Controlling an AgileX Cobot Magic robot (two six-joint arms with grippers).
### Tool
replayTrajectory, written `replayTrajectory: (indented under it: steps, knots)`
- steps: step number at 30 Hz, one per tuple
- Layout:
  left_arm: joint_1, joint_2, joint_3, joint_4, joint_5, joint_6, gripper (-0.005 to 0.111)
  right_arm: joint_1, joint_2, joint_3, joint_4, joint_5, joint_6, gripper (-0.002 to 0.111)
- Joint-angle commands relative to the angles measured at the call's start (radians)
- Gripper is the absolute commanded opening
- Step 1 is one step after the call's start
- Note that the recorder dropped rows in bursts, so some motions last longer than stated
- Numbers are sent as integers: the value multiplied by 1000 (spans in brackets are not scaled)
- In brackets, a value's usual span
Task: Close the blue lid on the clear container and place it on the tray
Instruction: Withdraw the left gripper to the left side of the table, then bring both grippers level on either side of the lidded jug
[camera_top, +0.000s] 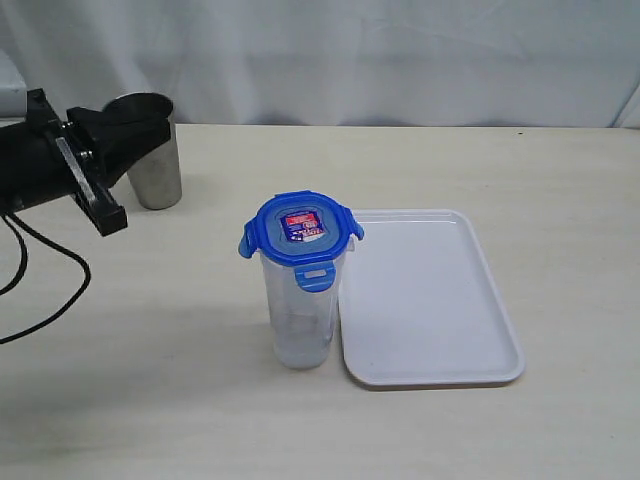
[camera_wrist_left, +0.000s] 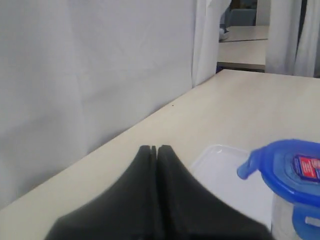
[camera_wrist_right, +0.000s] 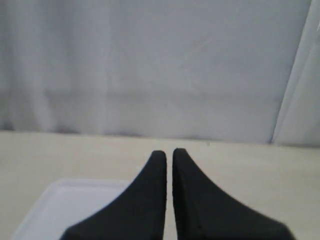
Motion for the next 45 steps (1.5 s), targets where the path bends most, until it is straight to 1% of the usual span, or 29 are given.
replayTrajectory:
  steps: [1, 2, 3, 5, 7, 10, 13, 17, 20, 25, 26, 27, 28, 29, 30, 31, 32, 33, 34, 35, 36, 37, 38, 40, 41, 45]
  knots:
    - [5, 14, 5, 124, -22, 31, 0, -3, -4, 4, 186, -306, 21, 5]
    - [5, 14, 5, 147, -22, 29, 0, -3, -4, 4, 251, -351, 45, 5]
    - [5, 14, 5, 189, -18, 19, 0, -3, -4, 4, 364, -395, 96, 5]
    - [5, 14, 5, 234, -2, 10, 0, -3, -4, 4, 407, -430, 124, 5]
    - [5, 14, 5, 230, 21, 10, 0, -3, -4, 4, 350, -455, 124, 5]
    - [5, 14, 5, 227, 28, 10, 0, -3, -4, 4, 349, -526, 132, 5]
    - [5, 14, 5, 227, 26, 10, 0, -3, 10, -42, 297, -500, 132, 5]
    - [5, 14, 5, 236, 51, -18, 0, -3, 181, -153, 210, -451, 132, 5]
    - [5, 14, 6, 281, 58, -59, 0, -2, 317, -212, 146, -406, 132, 5]
    - [5, 14, 40, 286, 55, -62, 0, 0, 549, -311, 101, -316, 134, 5]
    - [5, 14, 46, 286, 51, -62, 0, 0, 658, -350, 55, -299, 140, 4]
    - [5, 14, 48, 286, 47, -62, 0, 0, 712, -370, 32, -281, 148, 4]
    - [5, 14, 50, 286, 45, -62, 0, 0, 826, -420, -61, -250, 194, 4]
    - [5, 14, 50, 286, 45, -62, 0, 0, 870, -439, -125, -248, 238, 4]
    - [5, 14, 50, 286, 45, -62, 0, 0, 974, -483, -290, -260, 346, 4]
    - [5, 14, 50, 286, 45, -62, 0, 0, 1013, -505, -378, -275, 403, 4]
    - [5, 14, 50, 286, 45, -62, 0, 0, 1105, -548, -641, -317, 627, 4]
    - [5, 14, 50, 286, 45, -62, 0, 0, 1147, -563, -771, -357, 739, 4]
    - [5, 14, 50, 284, 45, -62, 0, -13, 1229, -607, -1130, -538, 1012, 4]
    - [5, 14, 50, 284, 45, -62, 0, -35, 1305, -673, -1378, -726, 1172, 4]
    - [5, 14, 50, 284, 45, -62, 0, -40, 1345, -713, -1411, -775, 1194, 4]
    - [5, 14, 59, 286, 39, -76, 0, -43, 1408, -777, -1401, -755, 1181, 4]
    - [5, 14, 68, 288, 23, -76, 0, -43, 1442, -805, -1396, -743, 1163, 4]
    - [5, 14, 93, 307, -62, -76, 0, -43, 1534, -858, -1415, -786, 1096, 4]
    - [3, 14, 107, 323, -93, -76, 0, -43, 1601, -887, -1423, -836, 1067, 4]
    - [-41, 14, 125, 325, -74, -76, 0, -43, 1718, -962, -1430, -948, 1063, 4]
